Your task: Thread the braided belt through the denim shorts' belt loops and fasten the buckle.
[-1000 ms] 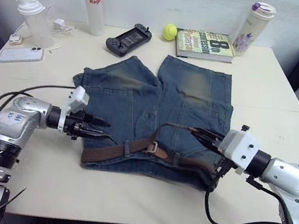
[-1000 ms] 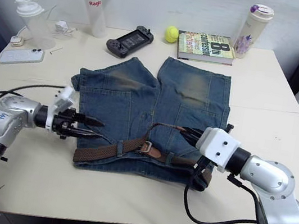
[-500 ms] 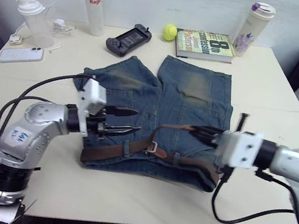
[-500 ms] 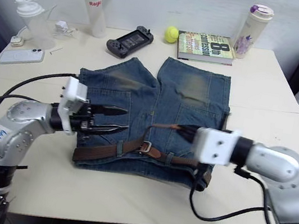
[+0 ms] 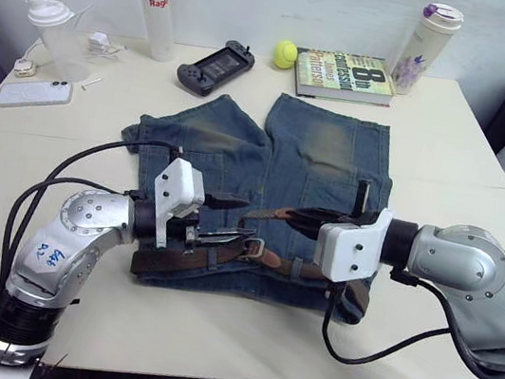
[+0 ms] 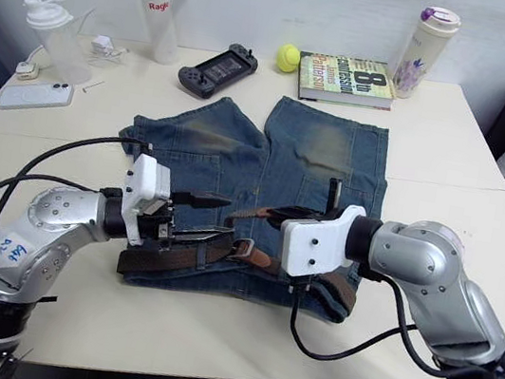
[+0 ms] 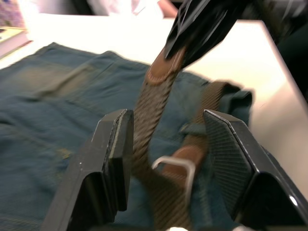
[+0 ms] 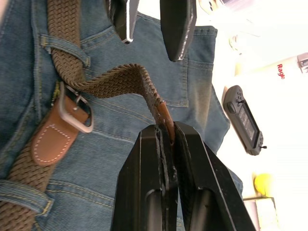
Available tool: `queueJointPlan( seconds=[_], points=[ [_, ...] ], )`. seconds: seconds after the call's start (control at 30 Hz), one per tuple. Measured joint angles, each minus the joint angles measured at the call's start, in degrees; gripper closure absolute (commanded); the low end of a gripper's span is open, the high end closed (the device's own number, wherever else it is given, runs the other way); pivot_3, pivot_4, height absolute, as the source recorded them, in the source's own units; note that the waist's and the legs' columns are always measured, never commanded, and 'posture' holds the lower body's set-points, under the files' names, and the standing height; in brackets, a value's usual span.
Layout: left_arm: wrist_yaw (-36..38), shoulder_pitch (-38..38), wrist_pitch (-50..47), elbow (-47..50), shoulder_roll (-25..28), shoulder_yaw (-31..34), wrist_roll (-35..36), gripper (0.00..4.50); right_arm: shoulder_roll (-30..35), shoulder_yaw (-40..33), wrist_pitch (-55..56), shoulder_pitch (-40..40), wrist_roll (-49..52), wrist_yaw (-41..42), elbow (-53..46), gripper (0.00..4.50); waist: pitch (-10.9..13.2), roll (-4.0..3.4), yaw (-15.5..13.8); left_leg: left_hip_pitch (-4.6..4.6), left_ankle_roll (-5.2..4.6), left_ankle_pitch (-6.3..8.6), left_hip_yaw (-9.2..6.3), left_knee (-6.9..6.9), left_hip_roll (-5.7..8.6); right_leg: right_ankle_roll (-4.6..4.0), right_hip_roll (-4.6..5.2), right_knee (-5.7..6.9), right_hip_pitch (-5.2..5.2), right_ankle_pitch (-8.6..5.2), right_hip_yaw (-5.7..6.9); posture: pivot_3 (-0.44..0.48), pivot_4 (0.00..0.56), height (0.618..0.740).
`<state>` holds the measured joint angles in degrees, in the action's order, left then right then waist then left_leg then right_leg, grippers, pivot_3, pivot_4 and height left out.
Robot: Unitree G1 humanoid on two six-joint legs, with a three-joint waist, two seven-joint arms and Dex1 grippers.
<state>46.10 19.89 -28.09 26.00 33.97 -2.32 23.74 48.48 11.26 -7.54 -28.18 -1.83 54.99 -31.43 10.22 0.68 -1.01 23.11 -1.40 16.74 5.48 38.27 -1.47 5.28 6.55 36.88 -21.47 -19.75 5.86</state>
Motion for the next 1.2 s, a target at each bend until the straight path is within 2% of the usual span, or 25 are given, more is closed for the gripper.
queueJointPlan(
  seconds=[0.23, 0.33, 0.43, 0.57, 0.83, 0.97, 1.07, 1.2],
  points=[
    [-3.68, 0.95, 5.73, -3.48, -1.04, -2.87, -8.32, 1.92, -2.08, 0.18, -0.22, -0.90, 0.07, 0.14, -0.05, 4.50, 0.00, 0.00, -0.08, 0.00, 0.00, 0.00, 0.01, -0.01, -0.01, 0.00, -0.01, 0.01, -0.01, 0.00, 0.01, 0.000, 0.150, 0.740],
    [-4.04, 0.94, 6.80, -4.29, -1.45, -3.30, -9.47, 1.92, -2.41, 0.18, -0.52, -1.31, 0.12, 0.14, -0.10, 4.50, 0.00, 0.00, -0.09, 0.01, 0.00, 0.00, 0.01, -0.01, -0.02, 0.00, 0.00, 0.01, -0.01, 0.00, 0.01, 0.000, 0.150, 0.740],
    [-4.82, 0.95, 7.27, -4.33, -2.41, -3.25, -9.70, 2.75, -2.83, 0.18, -1.34, -1.40, 0.15, 0.14, -0.33, 4.50, 0.00, 0.00, -0.13, 0.01, 0.00, 0.00, 0.00, -0.01, -0.02, 0.00, 0.02, 0.01, -0.01, 0.00, 0.01, 0.000, 0.150, 0.740],
    [-4.90, 0.95, 7.08, -4.45, -3.45, -3.24, -9.62, 4.49, -3.04, 0.15, -1.95, -1.41, 0.10, -0.08, -0.41, 4.50, 0.00, 0.00, -0.11, 0.01, 0.00, 0.00, 0.01, -0.01, -0.03, 0.00, 0.02, 0.02, -0.01, 0.00, 0.02, 0.000, 0.150, 0.740],
    [-5.44, 0.53, 6.53, -4.58, -4.89, -2.95, -9.50, 4.49, -3.67, -0.11, -4.90, -1.40, 0.40, -0.56, -1.22, 4.50, 0.00, 0.00, -0.10, 0.01, 0.00, 0.00, 0.00, -0.01, -0.03, 0.00, 0.02, 0.02, -0.01, 0.00, 0.02, 0.000, 0.150, 0.740],
    [-6.30, 0.49, 5.49, -4.58, -6.14, -2.15, -8.99, 4.50, -6.92, -0.61, -11.19, -0.91, 3.98, -1.79, -2.44, 2.99, 0.00, 0.00, -0.11, 0.01, 0.00, 0.00, -0.01, -0.01, -0.05, 0.00, 0.03, 0.02, 0.00, 0.00, 0.02, 0.000, 0.150, 0.740],
    [-6.71, 0.35, 3.37, -4.55, -7.33, -1.39, -6.68, 4.50, -10.13, -2.36, -17.30, -0.38, 7.90, -4.33, -3.42, 1.50, 0.00, 0.00, -0.14, 0.01, 0.00, 0.00, -0.02, -0.01, -0.04, 0.00, 0.07, 0.03, 0.00, 0.00, 0.02, 0.000, 0.150, 0.740],
    [-8.58, -1.73, -1.05, -4.56, -9.44, 2.97, -1.46, 4.50, -11.08, -12.13, -29.33, 1.76, 16.96, -6.76, -3.66, 1.50, 0.00, 0.00, -0.29, 0.02, -0.01, 0.00, -0.10, -0.01, -0.03, 0.00, 0.12, -0.01, 0.07, 0.00, 0.05, 0.000, 0.150, 0.740]
  ],
)
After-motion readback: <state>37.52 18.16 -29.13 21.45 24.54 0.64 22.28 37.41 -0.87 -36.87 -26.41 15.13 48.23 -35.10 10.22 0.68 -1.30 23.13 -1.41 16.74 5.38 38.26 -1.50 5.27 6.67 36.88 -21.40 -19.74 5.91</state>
